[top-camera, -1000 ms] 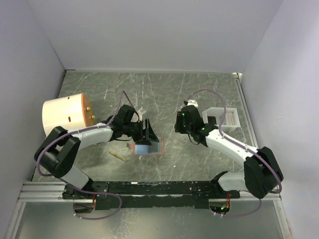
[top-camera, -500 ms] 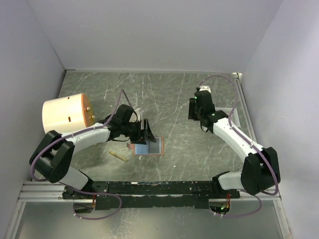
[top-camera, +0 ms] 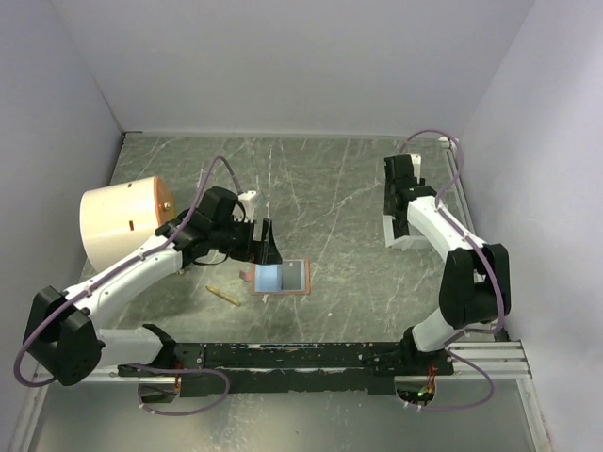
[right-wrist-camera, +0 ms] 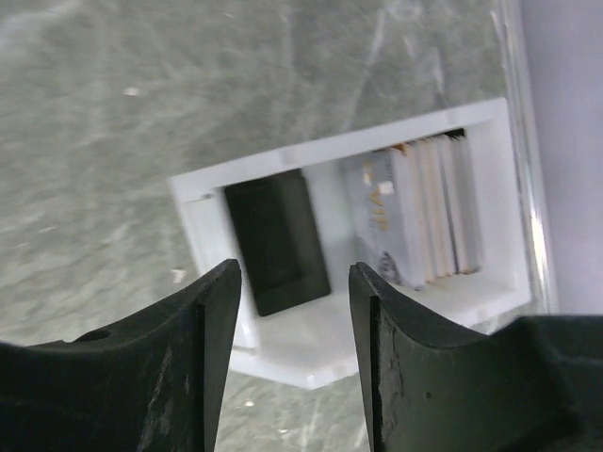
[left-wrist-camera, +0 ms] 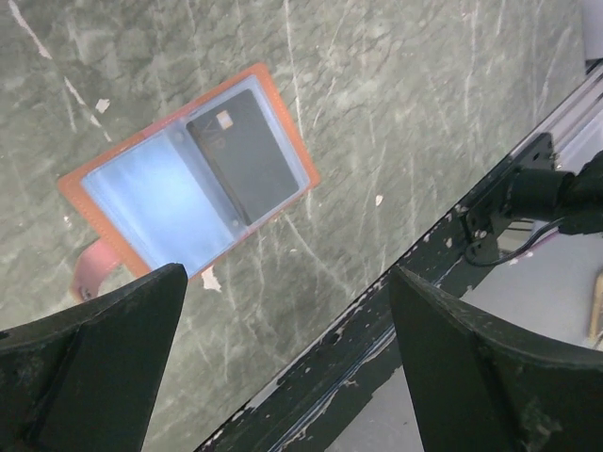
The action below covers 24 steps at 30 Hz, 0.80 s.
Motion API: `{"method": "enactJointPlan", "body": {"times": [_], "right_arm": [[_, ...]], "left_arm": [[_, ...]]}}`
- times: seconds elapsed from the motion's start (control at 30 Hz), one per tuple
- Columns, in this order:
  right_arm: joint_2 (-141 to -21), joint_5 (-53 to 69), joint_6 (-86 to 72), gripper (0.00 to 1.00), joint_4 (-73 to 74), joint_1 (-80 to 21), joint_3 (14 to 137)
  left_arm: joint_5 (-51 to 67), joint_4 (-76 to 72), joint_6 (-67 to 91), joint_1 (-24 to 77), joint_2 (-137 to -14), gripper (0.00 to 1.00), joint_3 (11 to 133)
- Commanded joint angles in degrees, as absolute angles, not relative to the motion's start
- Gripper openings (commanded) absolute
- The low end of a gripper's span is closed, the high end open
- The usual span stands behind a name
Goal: Put the credit cards into the card holder
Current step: Pick up the credit card from the storage box.
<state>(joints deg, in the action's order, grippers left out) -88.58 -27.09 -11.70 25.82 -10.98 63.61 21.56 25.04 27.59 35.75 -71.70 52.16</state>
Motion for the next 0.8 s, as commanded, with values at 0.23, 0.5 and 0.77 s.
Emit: {"method": "enactJointPlan", "body": {"times": [0.23, 0.5, 0.77], "right_arm": [[-94.80, -35.83, -9.24, 0.51, 30.02, -4.49, 66.86], [-97.68, -36.59, -6.35, 0.49, 27.97, -3.16, 67.48], [-101.75, -35.91, -5.19, 0.47, 27.70, -1.50, 67.77]], "left_arm": [[17.51, 33.30, 20.74, 35.95, -66.15, 0.99, 53.07], [17.22, 33.14, 20.74, 35.89, -63.97, 0.99, 52.83], [15.59, 32.85, 20.74, 35.95, -61.84, 0.99, 52.57]]}}
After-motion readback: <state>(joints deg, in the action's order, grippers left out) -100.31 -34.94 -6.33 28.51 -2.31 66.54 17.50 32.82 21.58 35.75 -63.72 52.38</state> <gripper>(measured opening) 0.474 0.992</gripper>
